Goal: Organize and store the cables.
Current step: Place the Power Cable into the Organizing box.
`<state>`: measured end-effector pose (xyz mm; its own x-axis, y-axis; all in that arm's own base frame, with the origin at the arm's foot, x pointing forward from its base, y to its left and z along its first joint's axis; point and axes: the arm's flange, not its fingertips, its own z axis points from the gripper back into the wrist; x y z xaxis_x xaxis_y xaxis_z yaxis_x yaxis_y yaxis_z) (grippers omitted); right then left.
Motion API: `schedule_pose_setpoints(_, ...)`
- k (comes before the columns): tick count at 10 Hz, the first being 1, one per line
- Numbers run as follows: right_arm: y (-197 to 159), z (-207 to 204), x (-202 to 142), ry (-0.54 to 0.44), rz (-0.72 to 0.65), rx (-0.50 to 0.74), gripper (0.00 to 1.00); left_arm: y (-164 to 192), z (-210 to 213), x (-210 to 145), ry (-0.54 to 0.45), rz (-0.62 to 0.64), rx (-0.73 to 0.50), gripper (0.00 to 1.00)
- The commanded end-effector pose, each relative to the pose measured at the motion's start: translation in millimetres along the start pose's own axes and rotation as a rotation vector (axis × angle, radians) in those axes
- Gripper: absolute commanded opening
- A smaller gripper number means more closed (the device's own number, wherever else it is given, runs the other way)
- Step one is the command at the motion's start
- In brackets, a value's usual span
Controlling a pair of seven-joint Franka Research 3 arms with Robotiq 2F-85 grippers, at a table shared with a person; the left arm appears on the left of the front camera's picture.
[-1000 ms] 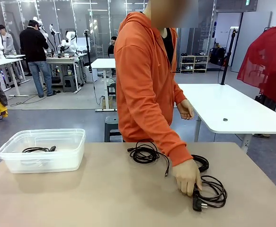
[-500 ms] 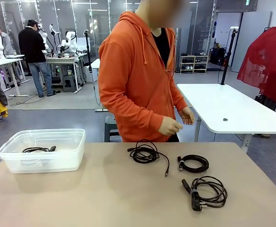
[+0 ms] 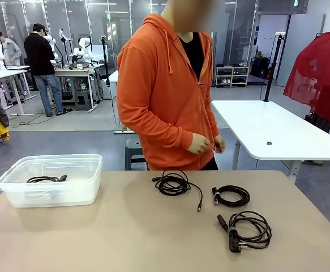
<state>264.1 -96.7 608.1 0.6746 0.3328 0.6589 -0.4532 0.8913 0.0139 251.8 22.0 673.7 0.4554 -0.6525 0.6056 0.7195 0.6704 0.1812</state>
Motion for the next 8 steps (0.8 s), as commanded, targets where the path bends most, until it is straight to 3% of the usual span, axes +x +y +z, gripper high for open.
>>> schedule_pose_setpoints(1,16,-15,7,0.092,-0.011,-0.072,1.0,0,2,-1,0.0,-0.004,0.004,1.0)
schedule_pose_setpoints(4,59,-66,8,0.288,-0.061,-0.108,1.0,0,2,-1,0.0,-0.004,0.004,1.0)
schedule_pose_setpoints(8,106,-134,7,0.419,-0.14,-0.156,1.0,0,2,-1,0.0,-0.004,0.004,1.0)
